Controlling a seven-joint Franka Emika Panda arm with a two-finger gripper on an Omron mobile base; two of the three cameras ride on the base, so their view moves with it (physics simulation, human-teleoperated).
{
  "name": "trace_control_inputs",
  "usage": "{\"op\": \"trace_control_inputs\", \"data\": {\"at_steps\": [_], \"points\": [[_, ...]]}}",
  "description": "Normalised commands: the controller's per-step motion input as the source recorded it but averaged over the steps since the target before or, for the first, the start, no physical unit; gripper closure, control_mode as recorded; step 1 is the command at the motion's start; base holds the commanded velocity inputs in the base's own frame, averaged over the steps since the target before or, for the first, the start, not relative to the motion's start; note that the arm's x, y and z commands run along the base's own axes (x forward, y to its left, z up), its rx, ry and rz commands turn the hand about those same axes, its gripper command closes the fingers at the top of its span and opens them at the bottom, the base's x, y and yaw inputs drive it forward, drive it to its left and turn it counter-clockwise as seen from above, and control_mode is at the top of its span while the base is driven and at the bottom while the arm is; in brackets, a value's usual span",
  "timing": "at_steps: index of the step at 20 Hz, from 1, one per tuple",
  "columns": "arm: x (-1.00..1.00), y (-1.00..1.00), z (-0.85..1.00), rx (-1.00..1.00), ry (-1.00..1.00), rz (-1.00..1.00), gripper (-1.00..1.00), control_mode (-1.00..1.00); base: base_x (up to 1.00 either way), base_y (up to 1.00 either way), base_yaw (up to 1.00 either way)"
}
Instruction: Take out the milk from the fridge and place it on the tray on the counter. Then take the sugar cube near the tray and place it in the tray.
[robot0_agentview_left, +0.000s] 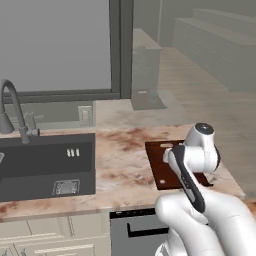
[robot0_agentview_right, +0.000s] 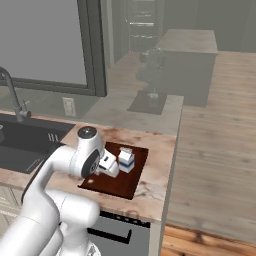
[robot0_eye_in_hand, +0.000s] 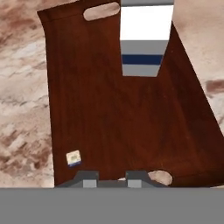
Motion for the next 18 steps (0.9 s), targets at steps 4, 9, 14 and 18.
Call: {"op": "trace_control_inputs", "data": {"at_steps": [4,9,14,18], "points": [[0.06,0.00,-0.31,0.01,0.00,-0.01,1.00,-1.00,0.00,0.00,0.00],[0.00,0.00,-0.47,0.01,0.00,-0.02,1.00,-1.00,0.00,0.00,0.00],[-0.01,0.09,-0.41,0.00,-0.01,-0.02,1.00,-1.00,0.00,0.00,0.00],[0.00,0.19,-0.48,0.00,-0.02,-0.03,1.00,-1.00,0.00,0.00,0.00]]}}
